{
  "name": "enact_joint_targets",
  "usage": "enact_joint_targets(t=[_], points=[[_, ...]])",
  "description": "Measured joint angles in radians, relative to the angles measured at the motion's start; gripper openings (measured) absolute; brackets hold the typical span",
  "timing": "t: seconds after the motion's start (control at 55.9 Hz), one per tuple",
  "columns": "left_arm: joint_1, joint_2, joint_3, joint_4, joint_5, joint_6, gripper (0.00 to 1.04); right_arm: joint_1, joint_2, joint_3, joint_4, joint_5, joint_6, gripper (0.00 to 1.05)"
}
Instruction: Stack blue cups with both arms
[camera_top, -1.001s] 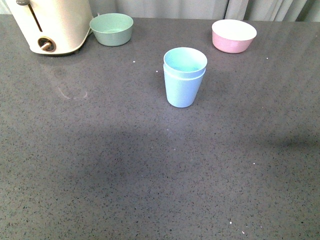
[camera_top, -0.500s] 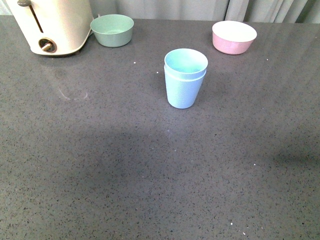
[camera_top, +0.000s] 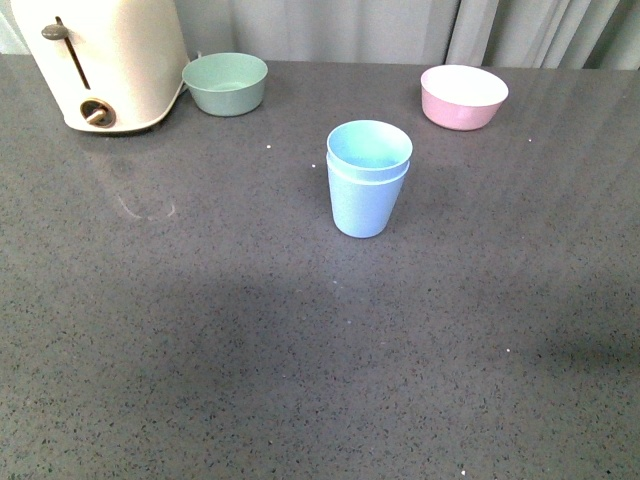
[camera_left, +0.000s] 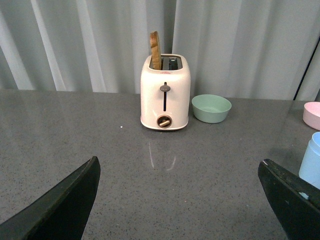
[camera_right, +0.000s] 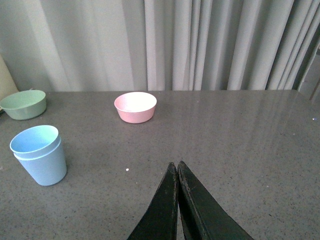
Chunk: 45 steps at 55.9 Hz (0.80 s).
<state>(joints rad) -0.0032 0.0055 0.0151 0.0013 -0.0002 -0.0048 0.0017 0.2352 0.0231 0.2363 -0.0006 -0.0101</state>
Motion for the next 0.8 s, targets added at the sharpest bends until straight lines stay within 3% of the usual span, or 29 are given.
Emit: enact_joint_targets(t=[0.232,0.357,0.733,0.769,0.804], points=[[0.0,0.0,0.0,0.0,0.0,0.0,0.96,0.0,-0.057,0.0,-0.058,0.0,0.0,0.02],[0.0,0.0,0.0,0.0,0.0,0.0,0.96,0.0,-0.204,0.001,-0.225,0.0,0.0,0.02],[0.0,0.0,0.0,0.0,0.0,0.0,0.96,0.0,-0.229,0.001,-0.235,0.0,0.0,0.02],[0.0,0.0,0.0,0.0,0.0,0.0,0.96,0.0,-0.229,0.001,-0.235,0.001,0.0,0.04],[0.0,0.0,0.0,0.0,0.0,0.0,0.96,0.0,-0.229,0.001,-0.235,0.0,0.0,0.13]])
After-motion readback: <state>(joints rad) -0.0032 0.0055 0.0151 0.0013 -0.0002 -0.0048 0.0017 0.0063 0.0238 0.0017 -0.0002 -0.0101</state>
